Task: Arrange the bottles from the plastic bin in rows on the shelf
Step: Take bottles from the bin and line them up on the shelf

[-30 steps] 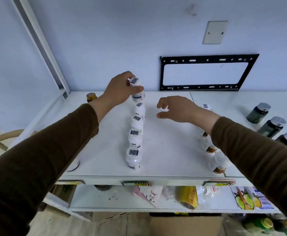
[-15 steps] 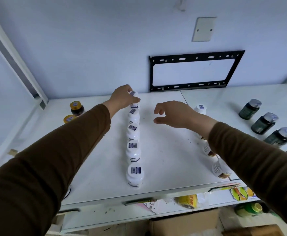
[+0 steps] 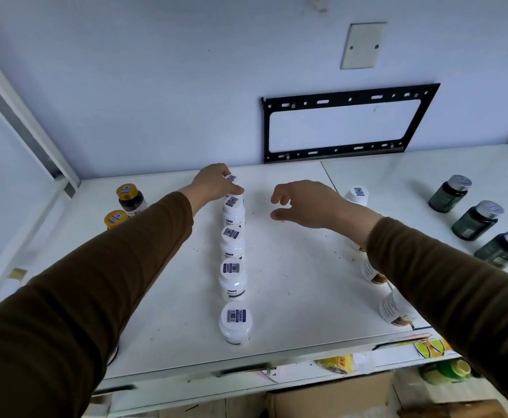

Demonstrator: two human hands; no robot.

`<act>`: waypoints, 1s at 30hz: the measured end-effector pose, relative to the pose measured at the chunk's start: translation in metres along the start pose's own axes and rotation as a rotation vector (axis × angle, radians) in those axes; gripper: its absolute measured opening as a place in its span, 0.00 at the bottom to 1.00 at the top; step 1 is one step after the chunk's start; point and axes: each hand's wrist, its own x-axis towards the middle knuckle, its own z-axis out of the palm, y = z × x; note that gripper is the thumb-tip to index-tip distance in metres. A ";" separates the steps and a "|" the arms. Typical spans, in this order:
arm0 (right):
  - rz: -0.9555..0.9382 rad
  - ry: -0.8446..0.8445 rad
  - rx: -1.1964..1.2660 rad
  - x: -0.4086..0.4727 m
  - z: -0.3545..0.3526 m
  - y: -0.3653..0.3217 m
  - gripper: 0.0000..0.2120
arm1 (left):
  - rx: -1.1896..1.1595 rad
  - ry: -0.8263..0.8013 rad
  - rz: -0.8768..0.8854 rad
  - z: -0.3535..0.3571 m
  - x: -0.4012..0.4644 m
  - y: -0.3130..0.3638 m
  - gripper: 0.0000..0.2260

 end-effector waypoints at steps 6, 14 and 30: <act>-0.001 0.003 0.012 -0.001 0.000 0.002 0.15 | -0.016 -0.013 -0.020 0.000 0.003 -0.003 0.20; -0.041 0.048 0.042 0.000 -0.005 0.006 0.17 | 0.053 0.153 0.106 -0.023 -0.023 0.001 0.29; -0.044 0.374 0.091 -0.149 -0.003 -0.005 0.26 | 0.228 0.167 0.564 -0.009 -0.213 0.043 0.21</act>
